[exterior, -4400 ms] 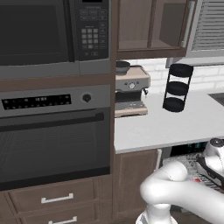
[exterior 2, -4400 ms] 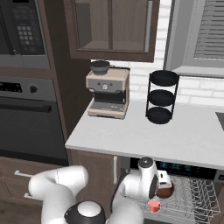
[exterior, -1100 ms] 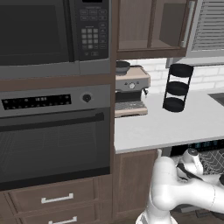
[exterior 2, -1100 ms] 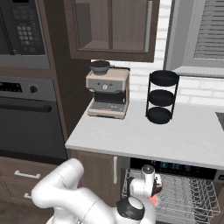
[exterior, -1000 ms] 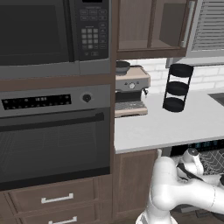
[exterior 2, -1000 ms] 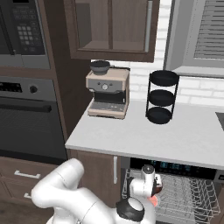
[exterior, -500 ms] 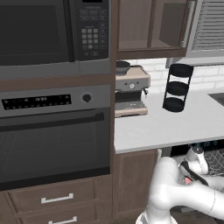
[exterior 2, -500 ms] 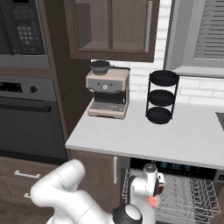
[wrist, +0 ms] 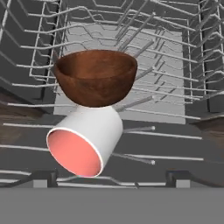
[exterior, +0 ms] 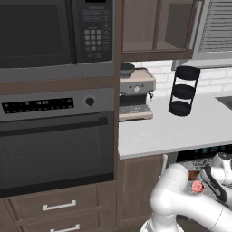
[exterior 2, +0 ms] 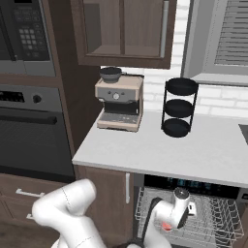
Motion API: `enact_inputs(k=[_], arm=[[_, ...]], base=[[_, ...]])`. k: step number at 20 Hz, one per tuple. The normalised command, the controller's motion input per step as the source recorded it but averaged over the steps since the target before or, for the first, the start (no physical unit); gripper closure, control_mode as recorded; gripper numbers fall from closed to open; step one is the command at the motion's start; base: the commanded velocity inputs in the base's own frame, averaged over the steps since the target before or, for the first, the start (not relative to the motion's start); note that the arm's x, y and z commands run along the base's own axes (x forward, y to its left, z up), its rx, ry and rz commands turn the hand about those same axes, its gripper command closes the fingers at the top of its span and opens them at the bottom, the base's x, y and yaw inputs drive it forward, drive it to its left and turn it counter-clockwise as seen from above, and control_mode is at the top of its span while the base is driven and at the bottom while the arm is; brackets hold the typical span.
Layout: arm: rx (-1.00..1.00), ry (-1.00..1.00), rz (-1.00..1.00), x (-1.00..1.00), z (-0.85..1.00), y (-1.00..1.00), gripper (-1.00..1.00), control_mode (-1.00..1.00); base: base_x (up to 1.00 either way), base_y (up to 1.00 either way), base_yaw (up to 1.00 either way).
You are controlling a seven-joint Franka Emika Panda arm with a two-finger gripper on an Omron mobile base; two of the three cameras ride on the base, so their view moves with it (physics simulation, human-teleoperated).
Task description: Pick up the cup and bowl from the counter, place them in the dishwasher, and close the dishwasher door.
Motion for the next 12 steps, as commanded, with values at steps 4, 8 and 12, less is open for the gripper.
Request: enact_inputs(k=[4, 8, 12], arm=[[0.1, 0.15, -0.09, -0.38, -0.14, -0.08, -1.0, -1.0], [0.1, 0.11, 0.0, -0.01, -0.23, 0.0, -1.0, -1.0], [0.01, 0.05, -0.04, -0.32, -0.18, -0.11, -1.0, -1.0]], base=[[0.0, 0.0, 0.0], [0.0, 0.0, 0.0], [0.0, 0.0, 0.0]])
